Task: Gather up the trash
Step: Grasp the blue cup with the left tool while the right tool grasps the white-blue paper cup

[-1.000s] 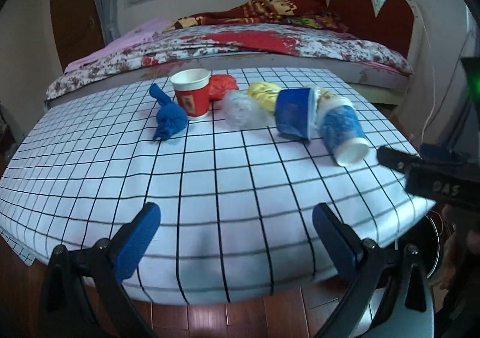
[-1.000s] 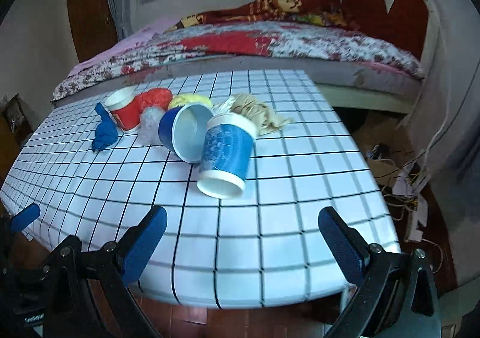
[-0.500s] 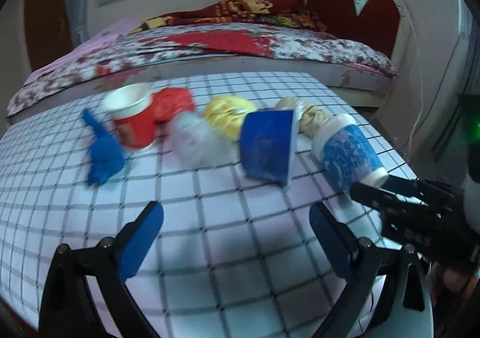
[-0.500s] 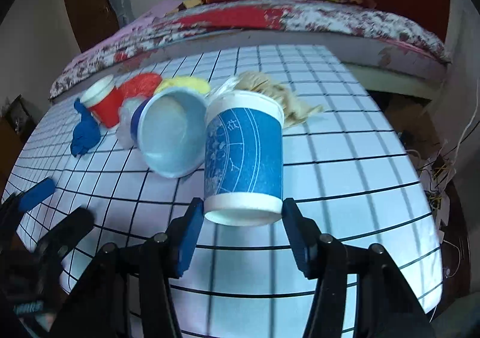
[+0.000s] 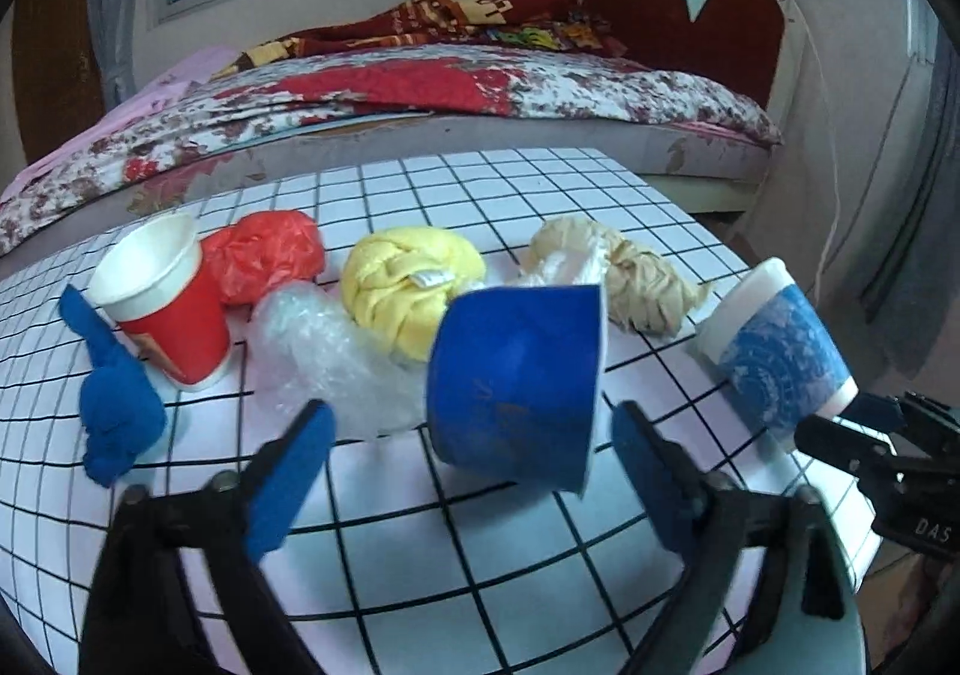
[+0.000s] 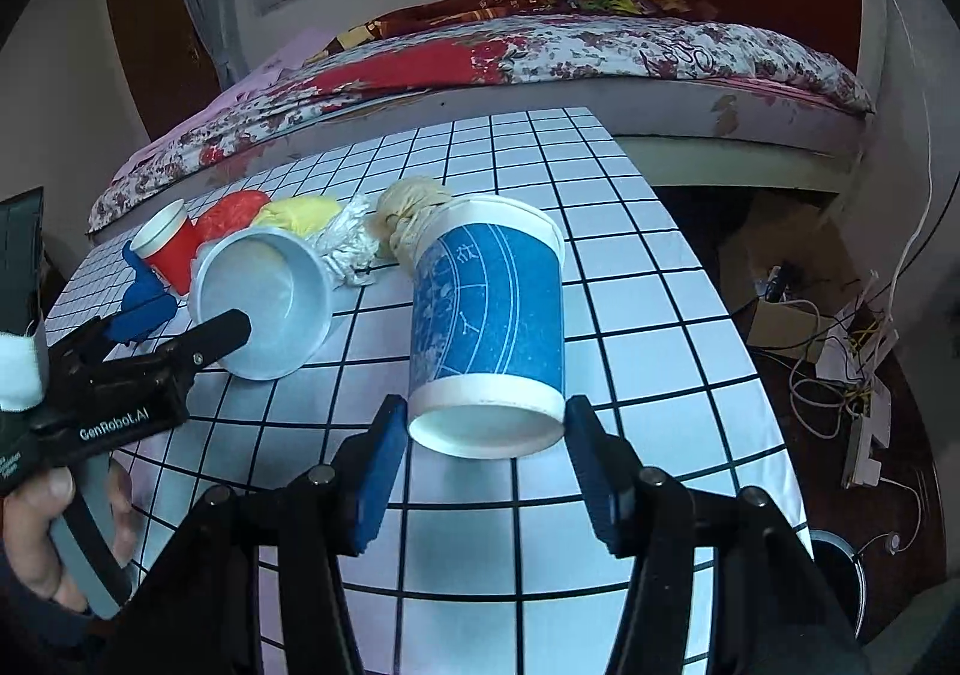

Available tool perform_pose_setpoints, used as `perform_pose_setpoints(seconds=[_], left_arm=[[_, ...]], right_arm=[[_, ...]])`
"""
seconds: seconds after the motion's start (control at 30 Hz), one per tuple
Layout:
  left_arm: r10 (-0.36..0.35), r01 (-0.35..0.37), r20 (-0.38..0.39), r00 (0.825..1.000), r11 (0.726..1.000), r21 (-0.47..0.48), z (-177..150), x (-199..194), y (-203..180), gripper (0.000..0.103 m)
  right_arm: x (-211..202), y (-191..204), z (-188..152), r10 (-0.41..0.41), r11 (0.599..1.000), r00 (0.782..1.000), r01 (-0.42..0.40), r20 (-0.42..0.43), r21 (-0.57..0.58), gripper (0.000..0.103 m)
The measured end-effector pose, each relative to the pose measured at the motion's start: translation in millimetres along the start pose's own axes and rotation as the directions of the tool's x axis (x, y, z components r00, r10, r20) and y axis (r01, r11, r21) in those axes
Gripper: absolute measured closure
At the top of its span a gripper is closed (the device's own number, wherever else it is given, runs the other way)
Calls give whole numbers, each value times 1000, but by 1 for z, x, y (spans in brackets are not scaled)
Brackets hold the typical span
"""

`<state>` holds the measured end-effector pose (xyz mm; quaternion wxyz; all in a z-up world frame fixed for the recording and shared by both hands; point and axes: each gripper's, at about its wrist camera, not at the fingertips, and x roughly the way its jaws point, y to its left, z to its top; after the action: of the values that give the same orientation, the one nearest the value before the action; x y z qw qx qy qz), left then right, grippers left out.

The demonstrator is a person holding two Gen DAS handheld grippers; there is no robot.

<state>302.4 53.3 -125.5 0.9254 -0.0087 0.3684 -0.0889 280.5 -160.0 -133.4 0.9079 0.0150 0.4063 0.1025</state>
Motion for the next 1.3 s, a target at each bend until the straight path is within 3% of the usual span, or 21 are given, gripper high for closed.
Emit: perform_pose_setpoints(seconds=[0.07,0.53,1.3], left_arm=[[-33,33,-21,999,999,1,-2,2,-2,52],[-18,17,24,1000,999,39,-21,-45,-35,54],[-139,124,96,986,981,148,-25,-123,-135,54]], right_arm=[[1,-1,-1,2,1000,1000,-2,-2,0,48],[-35,-14,-15,-11,1000,999,10,37,29,48],[-160,-60,-49,-89,994,985,78,148,78,48]])
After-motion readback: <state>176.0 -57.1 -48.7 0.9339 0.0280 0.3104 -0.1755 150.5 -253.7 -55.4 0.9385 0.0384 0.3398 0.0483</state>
